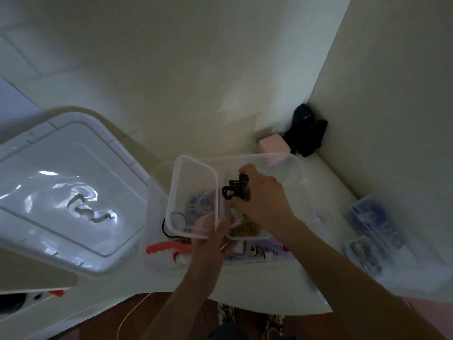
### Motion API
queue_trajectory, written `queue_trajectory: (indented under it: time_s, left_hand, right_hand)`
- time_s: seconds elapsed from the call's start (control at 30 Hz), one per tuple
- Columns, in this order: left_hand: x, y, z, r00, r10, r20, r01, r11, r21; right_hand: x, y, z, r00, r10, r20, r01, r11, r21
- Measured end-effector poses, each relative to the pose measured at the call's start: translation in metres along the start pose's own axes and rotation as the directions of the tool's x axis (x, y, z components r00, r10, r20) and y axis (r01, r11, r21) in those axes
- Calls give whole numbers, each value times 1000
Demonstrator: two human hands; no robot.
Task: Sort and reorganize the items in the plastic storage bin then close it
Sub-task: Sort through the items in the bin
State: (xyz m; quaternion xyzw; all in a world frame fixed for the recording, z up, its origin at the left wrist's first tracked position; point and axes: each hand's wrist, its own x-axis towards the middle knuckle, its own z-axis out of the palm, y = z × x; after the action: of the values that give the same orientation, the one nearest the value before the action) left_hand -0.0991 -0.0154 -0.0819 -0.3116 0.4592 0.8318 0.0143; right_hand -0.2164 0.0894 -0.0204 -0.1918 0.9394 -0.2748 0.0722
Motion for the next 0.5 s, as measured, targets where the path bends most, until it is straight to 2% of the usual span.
queue_trajectory:
  time_s: [0.17,0.23,0.5]
  left_hand:
    - [0,2,-5,1000,18,-8,-18,1000,13]
    - [0,2,-5,999,32,-13,-32,999,27]
    - [-4,-1,-2,999,37,30,-38,998,42]
  right_hand:
    - [-18,15,-1,989,23,-143,-23,1000,3]
    - [-28,15,-1,987,22,-159,-24,1000,-15]
    - [-35,10,20,999,8,-32,-8,1000,16]
